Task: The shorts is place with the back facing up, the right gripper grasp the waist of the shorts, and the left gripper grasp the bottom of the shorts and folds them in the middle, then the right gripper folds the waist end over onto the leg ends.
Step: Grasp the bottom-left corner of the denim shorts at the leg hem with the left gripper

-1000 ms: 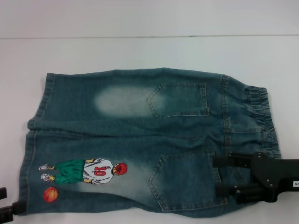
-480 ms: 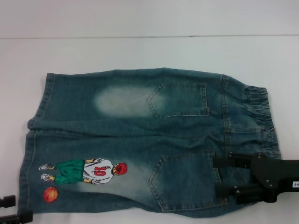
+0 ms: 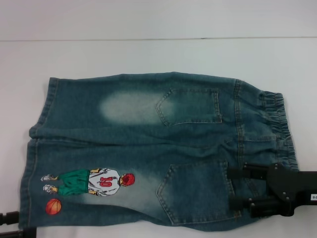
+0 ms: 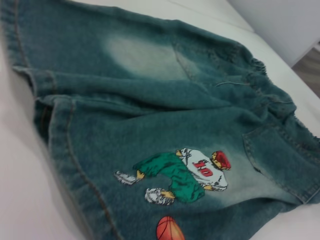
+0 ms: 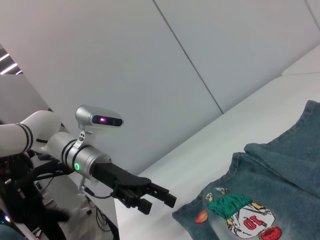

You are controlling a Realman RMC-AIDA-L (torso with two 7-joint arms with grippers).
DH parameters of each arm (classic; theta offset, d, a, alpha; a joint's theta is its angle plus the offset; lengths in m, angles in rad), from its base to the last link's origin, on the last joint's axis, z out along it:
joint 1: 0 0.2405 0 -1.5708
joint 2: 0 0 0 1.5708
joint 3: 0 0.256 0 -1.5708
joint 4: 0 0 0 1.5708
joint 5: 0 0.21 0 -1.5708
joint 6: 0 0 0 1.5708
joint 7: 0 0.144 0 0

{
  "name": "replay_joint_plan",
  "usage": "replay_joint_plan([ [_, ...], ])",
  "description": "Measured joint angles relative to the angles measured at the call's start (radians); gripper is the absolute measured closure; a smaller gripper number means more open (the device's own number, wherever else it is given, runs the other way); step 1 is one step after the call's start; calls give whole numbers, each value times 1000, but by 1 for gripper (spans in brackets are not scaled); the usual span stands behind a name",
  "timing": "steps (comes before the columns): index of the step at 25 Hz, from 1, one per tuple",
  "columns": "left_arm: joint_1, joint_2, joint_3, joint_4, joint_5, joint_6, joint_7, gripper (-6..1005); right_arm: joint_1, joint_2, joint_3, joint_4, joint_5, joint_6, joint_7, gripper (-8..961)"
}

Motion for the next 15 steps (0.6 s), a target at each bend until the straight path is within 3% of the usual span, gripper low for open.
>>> replay_joint_plan([
  [15, -43, -6, 2, -5, 68, -22, -18, 65, 0, 0, 2, 0, 0, 2, 2, 9],
])
